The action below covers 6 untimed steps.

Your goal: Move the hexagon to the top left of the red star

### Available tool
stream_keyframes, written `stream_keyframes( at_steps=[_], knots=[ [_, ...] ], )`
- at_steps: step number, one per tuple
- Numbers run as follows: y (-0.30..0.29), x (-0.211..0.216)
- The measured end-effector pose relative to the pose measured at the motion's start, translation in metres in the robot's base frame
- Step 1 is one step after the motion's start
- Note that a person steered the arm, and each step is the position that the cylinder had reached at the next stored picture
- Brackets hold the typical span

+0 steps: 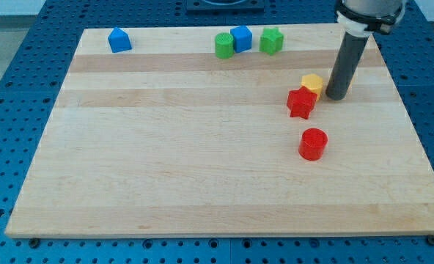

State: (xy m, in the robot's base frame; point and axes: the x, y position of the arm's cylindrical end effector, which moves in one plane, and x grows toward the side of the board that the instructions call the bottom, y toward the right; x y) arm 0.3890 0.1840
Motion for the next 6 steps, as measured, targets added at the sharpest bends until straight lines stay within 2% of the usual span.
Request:
stream_keyframes(
  at_steps=[5, 6],
  knots=[
    [-0.001, -0.013],
    [-0.036, -0.014]
  ],
)
